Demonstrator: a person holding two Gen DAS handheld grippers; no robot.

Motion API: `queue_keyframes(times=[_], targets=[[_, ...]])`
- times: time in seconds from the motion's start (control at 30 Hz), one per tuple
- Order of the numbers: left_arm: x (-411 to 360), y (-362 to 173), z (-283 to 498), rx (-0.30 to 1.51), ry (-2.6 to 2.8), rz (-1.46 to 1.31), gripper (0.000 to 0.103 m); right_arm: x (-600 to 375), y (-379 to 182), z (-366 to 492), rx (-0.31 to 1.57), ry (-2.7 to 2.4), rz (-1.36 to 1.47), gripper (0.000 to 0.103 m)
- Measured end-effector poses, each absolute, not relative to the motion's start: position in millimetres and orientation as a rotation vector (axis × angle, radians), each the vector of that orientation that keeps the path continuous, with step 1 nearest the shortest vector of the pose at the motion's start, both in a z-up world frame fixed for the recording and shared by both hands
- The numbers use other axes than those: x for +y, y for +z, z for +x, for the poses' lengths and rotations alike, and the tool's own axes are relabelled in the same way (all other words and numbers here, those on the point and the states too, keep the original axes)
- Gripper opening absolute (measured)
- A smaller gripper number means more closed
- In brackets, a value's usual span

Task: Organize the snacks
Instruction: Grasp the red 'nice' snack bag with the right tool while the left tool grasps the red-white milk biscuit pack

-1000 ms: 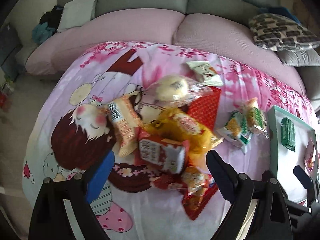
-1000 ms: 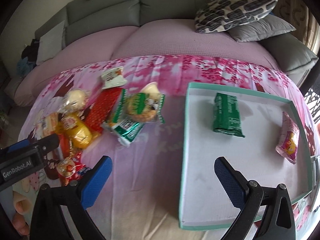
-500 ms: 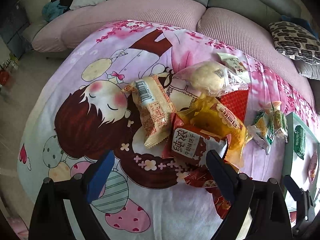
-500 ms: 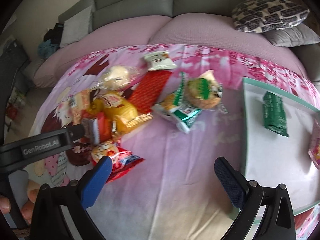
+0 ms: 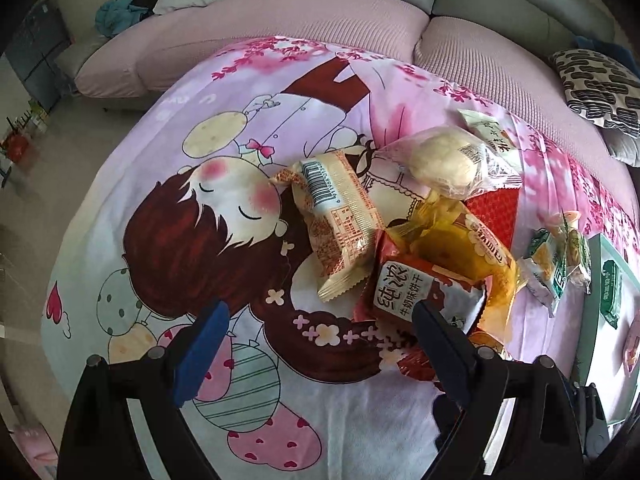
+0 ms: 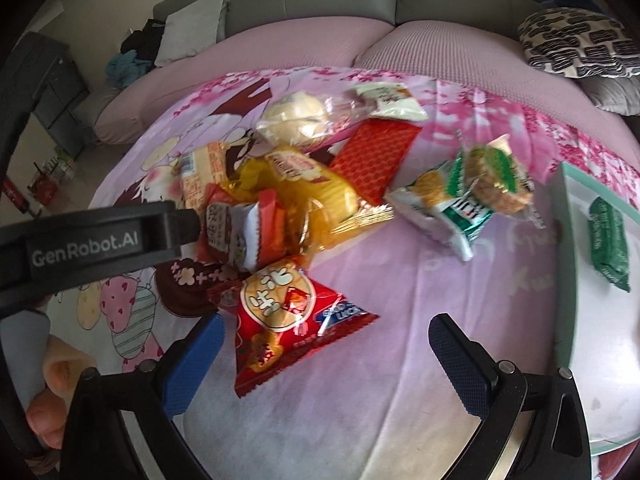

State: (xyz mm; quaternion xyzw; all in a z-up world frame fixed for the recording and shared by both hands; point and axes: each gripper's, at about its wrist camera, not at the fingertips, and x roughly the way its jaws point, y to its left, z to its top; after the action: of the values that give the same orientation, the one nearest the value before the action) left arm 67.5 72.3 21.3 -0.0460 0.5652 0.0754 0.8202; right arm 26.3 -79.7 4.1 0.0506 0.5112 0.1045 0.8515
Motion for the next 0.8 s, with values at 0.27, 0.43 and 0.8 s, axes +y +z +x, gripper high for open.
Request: queue_keyframes(times=[0.27, 0.43, 0.8], targets=[[74.3, 18.7, 68.0, 1.211, 0.163, -0.119, 0.093, -69.4, 7.1, 27.3, 1.017, 0.263, 0.109, 0.093], [74.6, 19.3, 68.2, 1.208, 0.161, -0.124, 0.093, -72.3, 5.6, 29.0, 1.029, 0.258, 0.130, 0.076], [69.6, 18.3, 69.3, 1.211, 0.140, -0.114, 0.093, -83.2, 12.0, 21.3, 1.051, 0.237, 0.120, 0.069]])
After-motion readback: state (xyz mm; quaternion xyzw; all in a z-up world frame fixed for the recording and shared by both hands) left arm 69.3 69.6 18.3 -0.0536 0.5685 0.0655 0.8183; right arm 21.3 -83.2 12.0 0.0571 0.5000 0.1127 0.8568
